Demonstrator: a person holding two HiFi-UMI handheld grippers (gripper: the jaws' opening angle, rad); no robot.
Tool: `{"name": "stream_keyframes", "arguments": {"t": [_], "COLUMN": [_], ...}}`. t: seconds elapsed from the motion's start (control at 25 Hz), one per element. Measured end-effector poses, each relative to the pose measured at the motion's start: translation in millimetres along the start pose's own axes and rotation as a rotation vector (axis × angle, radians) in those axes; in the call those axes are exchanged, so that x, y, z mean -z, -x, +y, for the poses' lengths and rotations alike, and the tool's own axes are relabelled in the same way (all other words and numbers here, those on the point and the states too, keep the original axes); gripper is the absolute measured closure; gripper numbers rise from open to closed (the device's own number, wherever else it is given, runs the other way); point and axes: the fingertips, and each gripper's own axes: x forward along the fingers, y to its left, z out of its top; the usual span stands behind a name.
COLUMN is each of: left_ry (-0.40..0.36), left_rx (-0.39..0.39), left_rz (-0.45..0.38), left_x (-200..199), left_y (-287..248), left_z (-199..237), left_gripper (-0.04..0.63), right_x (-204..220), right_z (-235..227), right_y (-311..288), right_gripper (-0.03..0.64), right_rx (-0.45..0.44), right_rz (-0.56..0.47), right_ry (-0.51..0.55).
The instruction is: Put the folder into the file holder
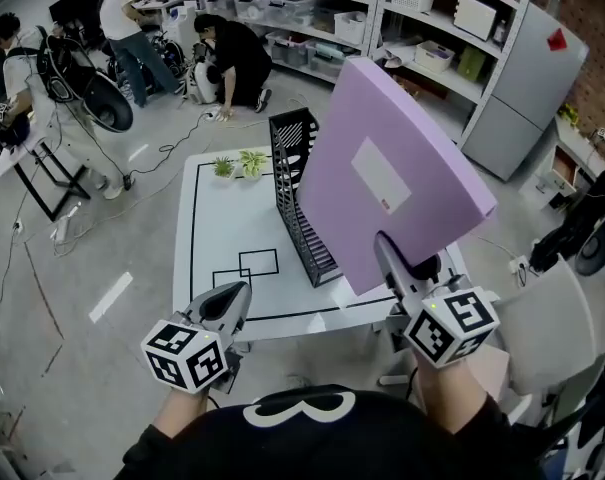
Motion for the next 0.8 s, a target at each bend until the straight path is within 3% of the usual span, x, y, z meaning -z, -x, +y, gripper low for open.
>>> {"name": "stream_keyframes", "arguments": {"t": [0.44, 0.8], "left_ry": [-0.002, -0.046], "left_rx": [-0.016, 0.021], "left_rz": [-0.015, 0.033], "left_x": [-21, -47], "left_y": [1, -3], "left_z": [37, 61], "left_gripper": [0.589, 0.590], "right_x": [-12, -7], "right_z": [5, 12], "right_y": [-53, -88], "right_gripper": [0.479, 0.479], "right_rx": [0.030, 0.072], "right_rz": [0.018, 0.040], "right_ry": [0.048, 0.063]}}
